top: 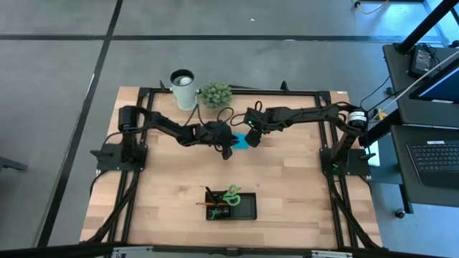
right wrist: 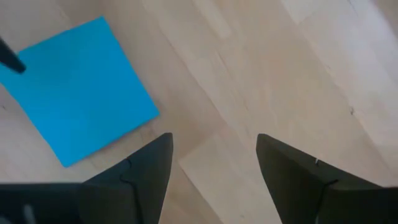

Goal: Pick and place office supplies into organizer
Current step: Put the blue sticky note into the black desk organizer

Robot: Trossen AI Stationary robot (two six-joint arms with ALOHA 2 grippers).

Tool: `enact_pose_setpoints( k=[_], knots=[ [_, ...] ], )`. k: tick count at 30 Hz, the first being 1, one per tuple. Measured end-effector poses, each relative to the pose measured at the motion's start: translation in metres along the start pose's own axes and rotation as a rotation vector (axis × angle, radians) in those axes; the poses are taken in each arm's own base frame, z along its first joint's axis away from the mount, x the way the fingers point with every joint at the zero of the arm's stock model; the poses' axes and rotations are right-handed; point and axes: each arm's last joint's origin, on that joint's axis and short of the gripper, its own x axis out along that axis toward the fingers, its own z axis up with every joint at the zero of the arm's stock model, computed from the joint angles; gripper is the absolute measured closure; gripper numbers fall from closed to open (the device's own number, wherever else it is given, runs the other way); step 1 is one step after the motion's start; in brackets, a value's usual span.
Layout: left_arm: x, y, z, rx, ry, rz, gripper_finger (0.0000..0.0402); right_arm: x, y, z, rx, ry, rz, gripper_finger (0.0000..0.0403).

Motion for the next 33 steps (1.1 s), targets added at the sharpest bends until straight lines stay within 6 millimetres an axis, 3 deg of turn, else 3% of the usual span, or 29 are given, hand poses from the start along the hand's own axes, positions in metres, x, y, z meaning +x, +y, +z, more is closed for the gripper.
enact_pose_setpoints(
  k=[5,15,24,33],
  knots=[
    [0.002,0.002,-0.011,0.003,0.079,0.016,0.0323,0.000,-0.001,-0.002,-0.033,0.023,-0.007,0.0167],
    [0.001,0.005,-0.020,0.006,0.173,0.045,0.0323,-0.002,0.008,-0.002,-0.357,-0.010,0.009,0.0167],
    [0.001,0.005,-0.022,0.008,0.198,0.051,0.0323,-0.008,0.032,-0.011,-0.893,-0.032,0.195,0.0167],
    [0.000,0.005,-0.023,0.009,0.208,0.054,0.0323,-0.011,0.044,-0.009,-0.938,-0.114,0.121,0.0167]
  ],
)
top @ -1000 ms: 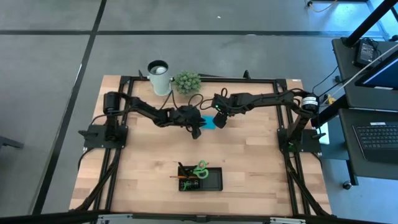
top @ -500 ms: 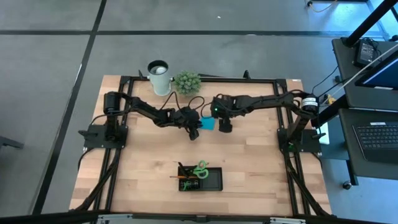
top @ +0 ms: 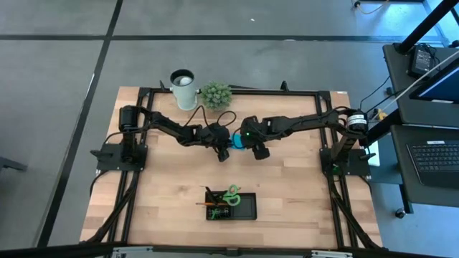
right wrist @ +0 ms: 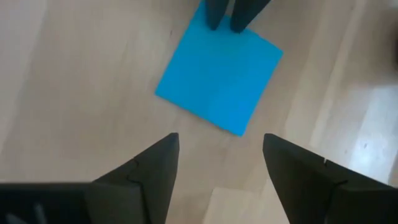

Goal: Pick and place office supplies into organizer
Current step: Put the blue sticky note into the black desk organizer

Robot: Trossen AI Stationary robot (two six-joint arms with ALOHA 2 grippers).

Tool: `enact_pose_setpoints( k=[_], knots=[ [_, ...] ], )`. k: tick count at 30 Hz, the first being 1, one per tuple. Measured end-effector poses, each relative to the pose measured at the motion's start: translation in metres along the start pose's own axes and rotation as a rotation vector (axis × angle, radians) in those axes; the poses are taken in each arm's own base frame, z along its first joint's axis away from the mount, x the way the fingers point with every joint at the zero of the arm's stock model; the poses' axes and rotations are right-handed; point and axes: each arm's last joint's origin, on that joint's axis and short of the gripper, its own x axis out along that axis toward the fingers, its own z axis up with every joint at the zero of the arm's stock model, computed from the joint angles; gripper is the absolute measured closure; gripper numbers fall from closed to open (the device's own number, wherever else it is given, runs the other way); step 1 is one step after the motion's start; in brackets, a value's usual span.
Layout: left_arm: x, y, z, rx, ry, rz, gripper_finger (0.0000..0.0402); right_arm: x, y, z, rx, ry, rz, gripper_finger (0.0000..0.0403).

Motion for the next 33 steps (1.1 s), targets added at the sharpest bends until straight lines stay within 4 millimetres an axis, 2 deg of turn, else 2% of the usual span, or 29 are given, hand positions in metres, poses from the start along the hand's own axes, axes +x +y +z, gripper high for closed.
enact_pose_setpoints(
  k=[7,13,26,33],
  knots=[
    [0.000,0.000,0.000,0.000,0.003,0.000,0.0323,0.021,0.015,-0.020,-0.034,-0.006,-0.012,0.0167],
    [0.000,0.000,0.000,-0.001,0.000,0.000,0.0323,0.034,0.023,-0.033,-0.001,-0.052,-0.120,0.0167],
    [0.000,0.003,0.002,-0.026,-0.026,0.006,0.0323,0.039,0.023,-0.032,0.013,-0.143,-0.185,0.0167],
    [0.000,0.005,0.003,-0.030,-0.024,0.010,0.0323,0.049,0.024,-0.030,-0.055,-0.149,-0.202,0.0167]
  ],
)
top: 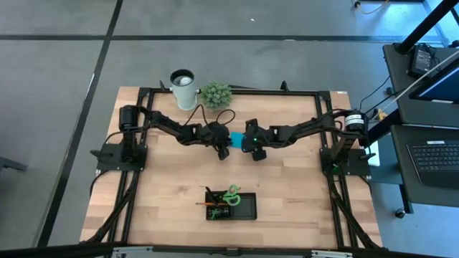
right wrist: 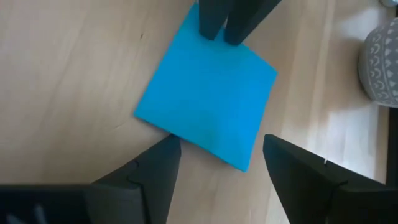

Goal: Pick and place office supplies into organizer
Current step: Put the blue sticky note into the black desk organizer

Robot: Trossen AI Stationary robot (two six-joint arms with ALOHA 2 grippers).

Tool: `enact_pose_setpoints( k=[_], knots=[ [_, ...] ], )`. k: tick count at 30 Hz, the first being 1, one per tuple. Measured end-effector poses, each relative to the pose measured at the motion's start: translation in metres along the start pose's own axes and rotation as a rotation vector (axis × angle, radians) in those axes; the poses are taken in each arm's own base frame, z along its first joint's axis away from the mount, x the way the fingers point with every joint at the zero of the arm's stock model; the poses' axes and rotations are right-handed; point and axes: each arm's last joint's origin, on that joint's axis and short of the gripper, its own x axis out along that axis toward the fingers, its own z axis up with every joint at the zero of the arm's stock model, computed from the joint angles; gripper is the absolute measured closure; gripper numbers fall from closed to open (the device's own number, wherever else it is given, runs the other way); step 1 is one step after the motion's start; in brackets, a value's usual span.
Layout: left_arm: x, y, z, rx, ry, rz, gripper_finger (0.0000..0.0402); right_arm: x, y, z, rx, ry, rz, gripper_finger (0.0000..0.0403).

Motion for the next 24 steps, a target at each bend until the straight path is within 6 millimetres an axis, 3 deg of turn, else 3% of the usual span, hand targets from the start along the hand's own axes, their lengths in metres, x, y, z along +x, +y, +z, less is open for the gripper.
enact_pose_setpoints(
  k=[24],
  knots=[
    [0.000,-0.001,0.000,-0.008,0.008,-0.018,0.0323,-0.005,0.007,0.025,0.008,-0.130,-0.031,0.0167]
  ],
)
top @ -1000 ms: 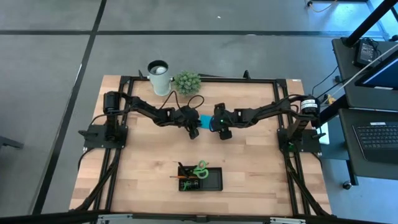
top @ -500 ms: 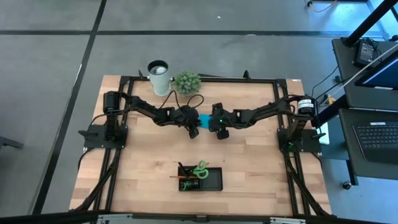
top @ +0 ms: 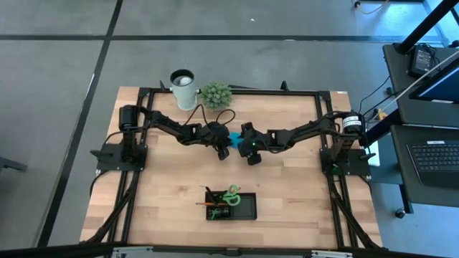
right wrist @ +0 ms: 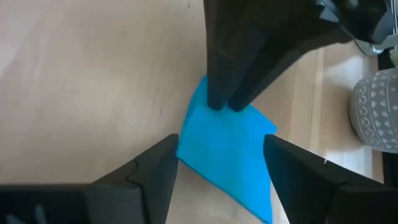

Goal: Pick and place office supplies into organizer
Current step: Put the blue sticky note into the black desk organizer

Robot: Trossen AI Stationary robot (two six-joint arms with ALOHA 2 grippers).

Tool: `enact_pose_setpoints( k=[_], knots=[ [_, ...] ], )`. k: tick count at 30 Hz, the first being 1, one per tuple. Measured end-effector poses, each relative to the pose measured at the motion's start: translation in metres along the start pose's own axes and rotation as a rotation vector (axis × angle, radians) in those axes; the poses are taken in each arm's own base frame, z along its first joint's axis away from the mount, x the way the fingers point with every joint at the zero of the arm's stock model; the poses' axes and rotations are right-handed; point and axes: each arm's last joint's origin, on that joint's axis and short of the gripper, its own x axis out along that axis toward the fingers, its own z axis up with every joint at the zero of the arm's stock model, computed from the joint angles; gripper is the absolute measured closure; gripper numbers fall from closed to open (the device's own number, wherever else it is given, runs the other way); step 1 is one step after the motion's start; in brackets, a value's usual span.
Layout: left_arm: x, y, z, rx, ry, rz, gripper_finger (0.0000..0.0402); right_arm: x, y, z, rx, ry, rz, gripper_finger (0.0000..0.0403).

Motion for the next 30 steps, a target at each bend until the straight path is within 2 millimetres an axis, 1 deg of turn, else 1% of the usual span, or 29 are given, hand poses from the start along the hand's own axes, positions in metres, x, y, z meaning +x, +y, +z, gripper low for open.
enact_pose_setpoints(
  k=[9,30],
  knots=[
    [0.0000,0.0000,0.0000,0.000,0.000,0.000,0.0323,-0.0006,-0.0035,0.0046,0.017,-0.043,-0.034,0.0167],
    [0.0000,-0.0001,0.0001,-0.001,-0.001,0.001,0.0323,-0.0009,-0.0038,0.0045,0.019,-0.041,-0.035,0.0167]
  ],
)
